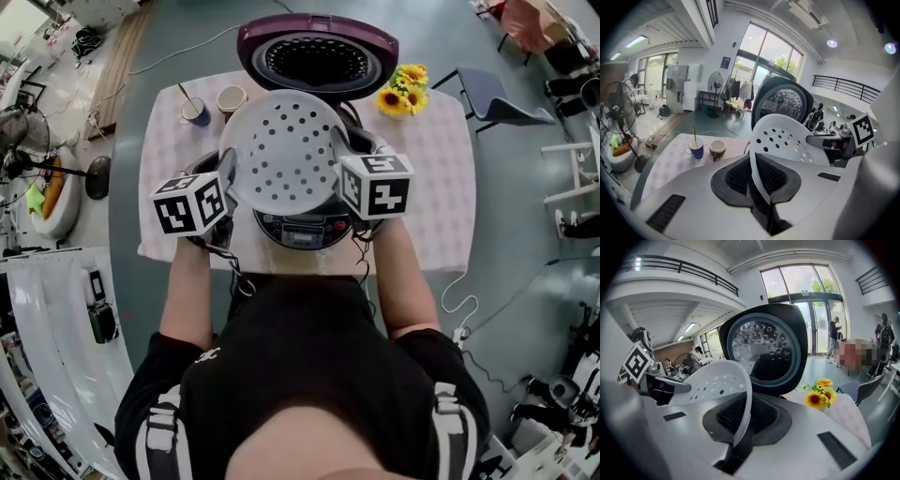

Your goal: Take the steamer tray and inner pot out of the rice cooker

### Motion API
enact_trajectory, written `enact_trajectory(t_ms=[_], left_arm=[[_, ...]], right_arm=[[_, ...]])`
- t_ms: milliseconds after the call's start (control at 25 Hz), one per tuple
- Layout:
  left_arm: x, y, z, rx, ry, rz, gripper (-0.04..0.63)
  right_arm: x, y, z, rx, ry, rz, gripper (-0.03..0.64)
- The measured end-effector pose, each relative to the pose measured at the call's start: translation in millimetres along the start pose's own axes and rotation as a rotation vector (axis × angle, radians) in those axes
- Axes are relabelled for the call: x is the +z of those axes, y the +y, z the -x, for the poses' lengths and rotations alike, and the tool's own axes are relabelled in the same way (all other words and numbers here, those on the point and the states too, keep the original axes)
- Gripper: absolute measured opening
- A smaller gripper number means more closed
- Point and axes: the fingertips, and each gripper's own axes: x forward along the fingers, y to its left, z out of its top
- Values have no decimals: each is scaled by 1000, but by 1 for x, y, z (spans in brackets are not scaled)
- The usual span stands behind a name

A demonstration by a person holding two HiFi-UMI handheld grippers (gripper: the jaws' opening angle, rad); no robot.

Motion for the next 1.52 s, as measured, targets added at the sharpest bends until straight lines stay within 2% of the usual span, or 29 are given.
enact_trajectory(t_ms=[120, 280, 440, 720, 800, 1080, 1360, 1520], left_arm=[[4, 36, 20, -39, -12, 29, 29], [12, 94, 43, -80, -46, 103, 31], [5, 149, 58, -64, -48, 127, 31], [-3, 234, 74, -52, -62, 169, 29], [-12, 252, 75, -42, -52, 179, 29], [-24, 314, 61, 35, 21, 133, 31], [-66, 390, 38, 87, 107, 153, 31], [-84, 420, 19, 83, 129, 202, 31]], right_arm=[[11, 39, -9, -9, 2, 5, 21], [22, 93, -37, 5, 0, -10, 22], [19, 140, -70, 0, 21, -47, 21], [23, 208, -123, 22, 47, -24, 22], [17, 221, -139, 30, 72, -24, 21], [-8, 251, -206, 68, 137, -70, 21], [-45, 291, -279, 107, 201, -47, 21], [-68, 300, -312, 133, 238, -72, 21]])
